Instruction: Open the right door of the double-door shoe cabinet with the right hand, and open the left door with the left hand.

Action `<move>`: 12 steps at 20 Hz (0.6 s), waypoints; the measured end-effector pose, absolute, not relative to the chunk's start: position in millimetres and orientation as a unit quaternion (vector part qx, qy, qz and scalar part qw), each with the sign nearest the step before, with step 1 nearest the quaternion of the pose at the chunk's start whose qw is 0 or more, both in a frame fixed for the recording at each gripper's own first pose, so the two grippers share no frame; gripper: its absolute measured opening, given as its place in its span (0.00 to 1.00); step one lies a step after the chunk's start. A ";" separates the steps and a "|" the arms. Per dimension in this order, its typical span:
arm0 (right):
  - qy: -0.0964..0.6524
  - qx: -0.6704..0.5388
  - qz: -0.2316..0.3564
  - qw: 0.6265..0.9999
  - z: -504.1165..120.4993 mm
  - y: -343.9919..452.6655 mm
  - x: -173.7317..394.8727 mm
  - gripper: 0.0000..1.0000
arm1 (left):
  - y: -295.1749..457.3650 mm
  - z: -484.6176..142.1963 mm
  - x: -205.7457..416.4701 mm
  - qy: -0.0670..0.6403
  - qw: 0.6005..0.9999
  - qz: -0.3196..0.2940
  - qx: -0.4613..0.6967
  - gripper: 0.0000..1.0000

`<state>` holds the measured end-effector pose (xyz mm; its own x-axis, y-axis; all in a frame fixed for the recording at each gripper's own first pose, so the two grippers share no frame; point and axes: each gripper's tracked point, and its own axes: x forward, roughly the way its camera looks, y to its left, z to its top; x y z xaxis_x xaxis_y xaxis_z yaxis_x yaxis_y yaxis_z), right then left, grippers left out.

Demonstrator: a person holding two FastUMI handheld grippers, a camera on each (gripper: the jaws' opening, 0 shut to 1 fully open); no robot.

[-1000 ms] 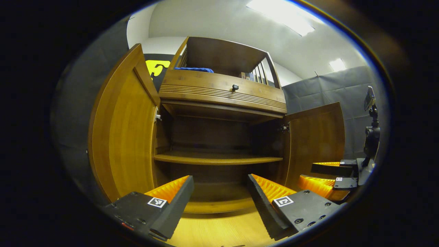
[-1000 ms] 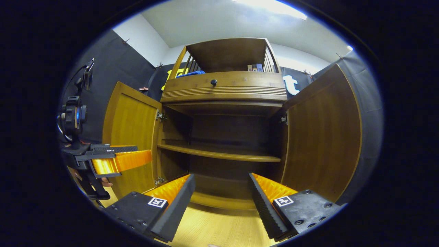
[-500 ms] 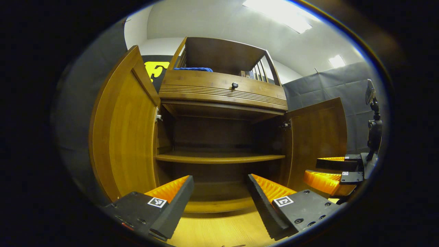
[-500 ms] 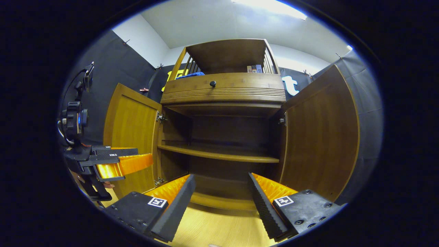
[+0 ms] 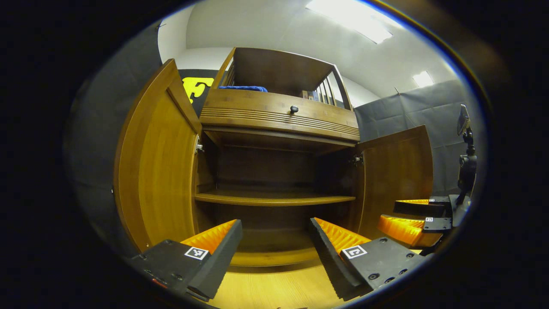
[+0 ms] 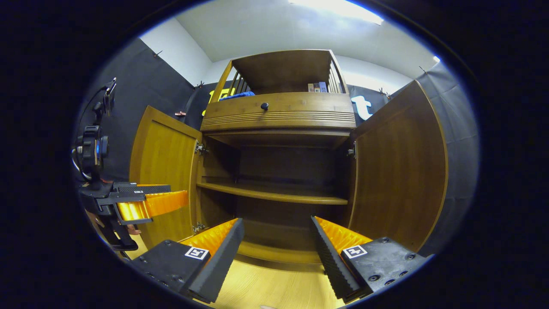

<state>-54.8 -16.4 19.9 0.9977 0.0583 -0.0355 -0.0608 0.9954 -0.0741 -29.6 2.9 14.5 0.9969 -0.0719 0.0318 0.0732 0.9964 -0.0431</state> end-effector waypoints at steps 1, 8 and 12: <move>0.016 -0.038 0.029 0.999 19.7 -18.2 -54.8 0.99 | 1.9 14.4 -29.8 -0.015 0.999 -0.036 -0.020 0.97; 0.009 -0.036 0.031 0.999 23.2 -21.4 -54.1 0.99 | -1.6 15.1 -27.6 -0.016 0.999 -0.037 -0.022 0.97; 0.010 -0.041 0.029 0.999 23.9 -25.0 -57.5 0.98 | -2.5 16.2 -27.8 -0.018 0.999 -0.035 -0.024 0.98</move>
